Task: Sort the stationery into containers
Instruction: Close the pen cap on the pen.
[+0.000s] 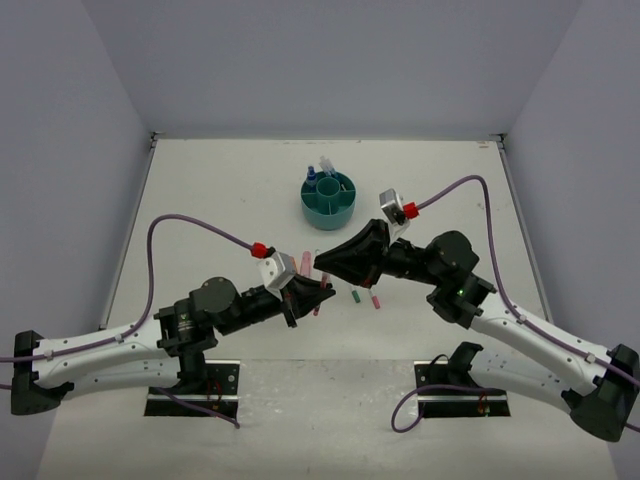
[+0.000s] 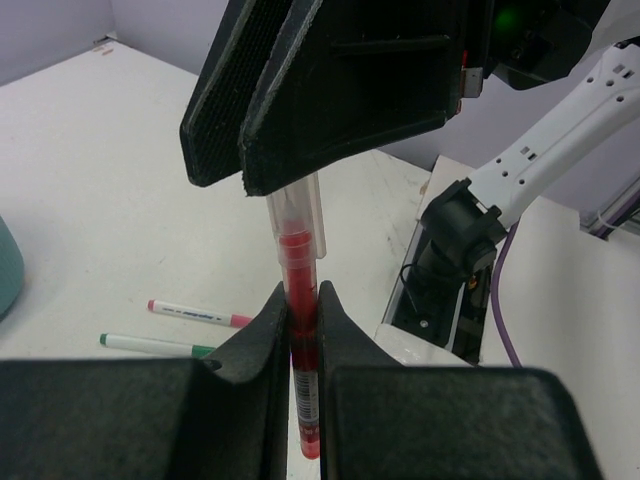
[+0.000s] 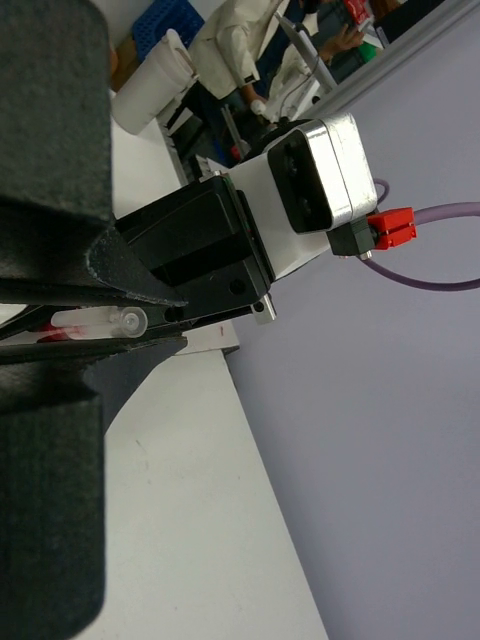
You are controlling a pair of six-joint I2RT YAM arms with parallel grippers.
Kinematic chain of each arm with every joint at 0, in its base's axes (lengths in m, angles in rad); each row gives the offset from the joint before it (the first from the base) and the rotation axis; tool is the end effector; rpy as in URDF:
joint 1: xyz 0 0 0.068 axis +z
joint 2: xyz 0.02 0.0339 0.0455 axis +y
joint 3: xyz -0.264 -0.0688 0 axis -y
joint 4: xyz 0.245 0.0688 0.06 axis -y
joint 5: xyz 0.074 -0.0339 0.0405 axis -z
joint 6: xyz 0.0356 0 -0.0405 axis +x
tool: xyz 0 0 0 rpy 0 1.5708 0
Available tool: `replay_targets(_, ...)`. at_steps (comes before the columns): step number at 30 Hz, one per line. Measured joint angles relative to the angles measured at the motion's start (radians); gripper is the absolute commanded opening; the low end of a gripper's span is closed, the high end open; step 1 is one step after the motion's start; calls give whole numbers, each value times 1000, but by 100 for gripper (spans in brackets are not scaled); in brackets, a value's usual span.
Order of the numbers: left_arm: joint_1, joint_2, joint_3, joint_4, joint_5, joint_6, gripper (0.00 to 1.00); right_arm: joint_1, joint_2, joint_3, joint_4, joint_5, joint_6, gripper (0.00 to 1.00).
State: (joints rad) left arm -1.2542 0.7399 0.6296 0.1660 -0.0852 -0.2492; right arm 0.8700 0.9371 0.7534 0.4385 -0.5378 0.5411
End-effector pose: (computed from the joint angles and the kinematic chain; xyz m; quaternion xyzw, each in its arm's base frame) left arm 0.0603 -0.1743 0.3303 0.3035 0.6166 -0.4743 0.5502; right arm 0.1258 0.1774 0.3668 -0.3039 0.5472 0.6183 0.4753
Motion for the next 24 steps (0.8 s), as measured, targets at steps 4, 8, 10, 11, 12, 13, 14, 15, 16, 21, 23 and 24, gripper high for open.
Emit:
replay_targets(4,4,0,0,-33,1,10,0,0,23,-33,60,-19,24,0)
replay_targets(8,4,0,12,-78,6,32,0,0,26,-65,103,-27,41,0)
replay_targets(10,4,0,23,-106,7,43,0,0,26,-81,127,-27,47,0)
replay_targets(11,4,-1,27,-117,7,48,0,1,26,-90,140,-27,50,0)
replay_targets(12,4,-1,31,-128,7,53,0,1,26,-98,153,-26,53,0)
replay_targets(13,4,-1,33,-137,7,56,0,2,26,-107,165,-24,56,0)
replay_targets(14,4,-3,34,-145,7,59,0,4,26,-116,178,-23,60,0)
replay_targets(15,4,-6,34,-150,7,59,0,6,26,-125,193,-22,63,0)
replay_targets(16,4,-9,34,-154,8,60,0,7,26,-134,210,-20,67,0)
replay_targets(21,2,-35,34,-154,9,59,0,34,34,-172,320,24,89,0)
replay_targets(23,1,-40,34,-153,10,58,0,45,39,-195,377,45,101,0)
replay_targets(24,1,-40,34,-153,10,58,0,51,43,-205,400,56,105,0)
